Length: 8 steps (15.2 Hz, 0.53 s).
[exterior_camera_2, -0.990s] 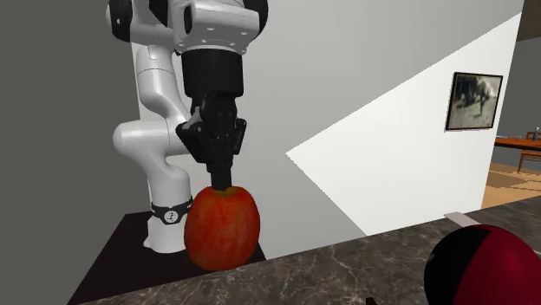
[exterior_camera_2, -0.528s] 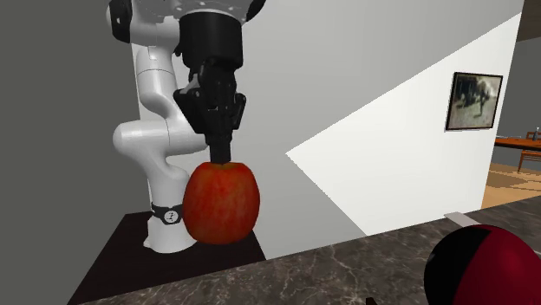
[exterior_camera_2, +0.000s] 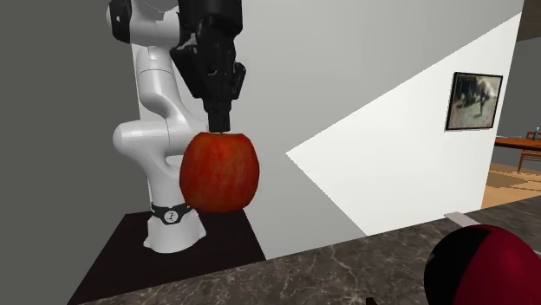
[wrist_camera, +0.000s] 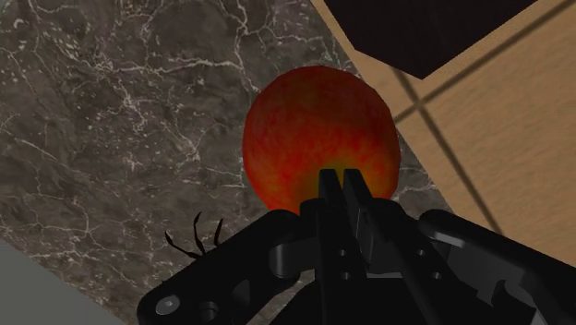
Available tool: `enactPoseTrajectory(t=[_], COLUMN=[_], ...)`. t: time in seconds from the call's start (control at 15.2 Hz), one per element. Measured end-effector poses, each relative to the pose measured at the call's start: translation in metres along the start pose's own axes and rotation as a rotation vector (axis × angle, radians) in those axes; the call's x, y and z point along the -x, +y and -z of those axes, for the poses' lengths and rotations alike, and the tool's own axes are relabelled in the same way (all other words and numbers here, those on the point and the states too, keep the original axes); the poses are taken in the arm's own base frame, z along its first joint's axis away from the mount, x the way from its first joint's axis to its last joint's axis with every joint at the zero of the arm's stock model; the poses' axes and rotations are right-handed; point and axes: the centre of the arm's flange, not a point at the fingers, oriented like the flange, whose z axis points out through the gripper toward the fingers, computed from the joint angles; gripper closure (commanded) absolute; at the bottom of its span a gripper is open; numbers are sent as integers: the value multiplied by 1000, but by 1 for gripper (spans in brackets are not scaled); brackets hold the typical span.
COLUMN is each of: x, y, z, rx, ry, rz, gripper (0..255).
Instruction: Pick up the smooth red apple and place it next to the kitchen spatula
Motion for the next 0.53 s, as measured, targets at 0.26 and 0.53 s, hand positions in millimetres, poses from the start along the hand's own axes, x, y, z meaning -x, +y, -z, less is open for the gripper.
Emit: enactPoseTrajectory(t=[0.26,0.53], x=[-12,-49], y=[-9,-41], z=[8,11], rx=[0,0], ry=[0,-1], rz=[0,1], gripper=[255,255])
